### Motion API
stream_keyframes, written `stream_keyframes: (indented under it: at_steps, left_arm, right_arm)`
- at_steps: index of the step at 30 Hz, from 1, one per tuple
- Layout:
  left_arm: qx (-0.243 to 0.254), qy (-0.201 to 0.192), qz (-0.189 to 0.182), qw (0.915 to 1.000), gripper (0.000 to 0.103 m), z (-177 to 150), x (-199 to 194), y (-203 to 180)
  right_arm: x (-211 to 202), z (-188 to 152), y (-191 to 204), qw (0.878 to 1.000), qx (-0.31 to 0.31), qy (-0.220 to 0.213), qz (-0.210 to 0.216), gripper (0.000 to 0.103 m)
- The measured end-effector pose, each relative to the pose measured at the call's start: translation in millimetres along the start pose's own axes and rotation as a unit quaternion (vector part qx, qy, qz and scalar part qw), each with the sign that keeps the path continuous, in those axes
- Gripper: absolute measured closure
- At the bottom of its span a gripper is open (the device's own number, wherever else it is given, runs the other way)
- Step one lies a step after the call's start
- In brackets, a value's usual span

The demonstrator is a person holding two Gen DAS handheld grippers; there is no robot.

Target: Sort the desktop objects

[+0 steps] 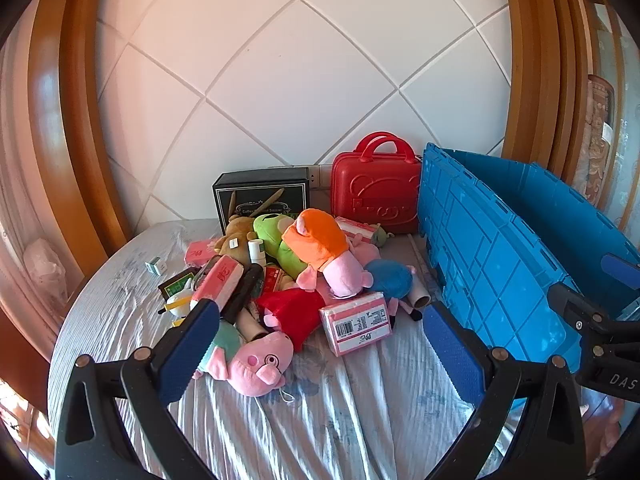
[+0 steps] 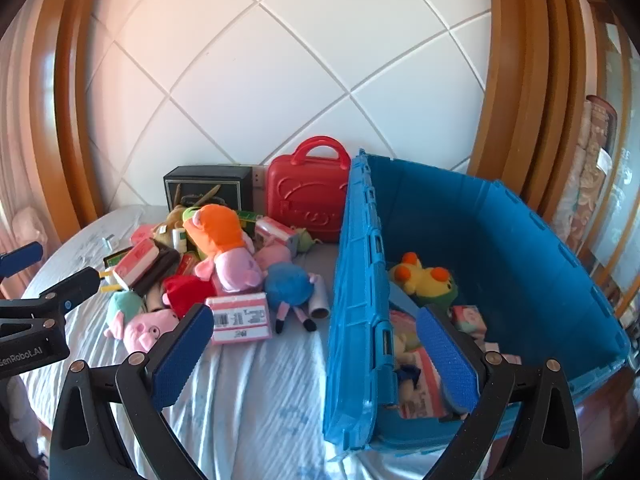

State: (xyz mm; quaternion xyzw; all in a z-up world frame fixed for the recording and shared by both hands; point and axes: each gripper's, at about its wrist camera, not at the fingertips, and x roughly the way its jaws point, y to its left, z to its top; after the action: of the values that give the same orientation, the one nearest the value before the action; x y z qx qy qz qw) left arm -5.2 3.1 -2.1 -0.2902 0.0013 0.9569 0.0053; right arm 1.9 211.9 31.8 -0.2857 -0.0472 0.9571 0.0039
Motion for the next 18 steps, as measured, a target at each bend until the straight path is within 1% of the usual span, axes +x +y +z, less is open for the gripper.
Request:
stream_keyframes:
  at_steps: [12, 18]
  left_arm:
    - [-0.006, 0.004, 0.004, 1.0, 0.0, -2.4, 4.5, 3.4]
    - [-0.014, 0.01, 0.011, 0.9998, 0.0, -4.9, 9.5, 10.8]
  right_arm:
    - [4.5, 5.7, 2.8, 1.0, -0.001, 0.007, 0.002, 0.0]
    - [10.9, 7.0, 10.9, 1.0, -0.009, 0.011, 0.01, 0.0]
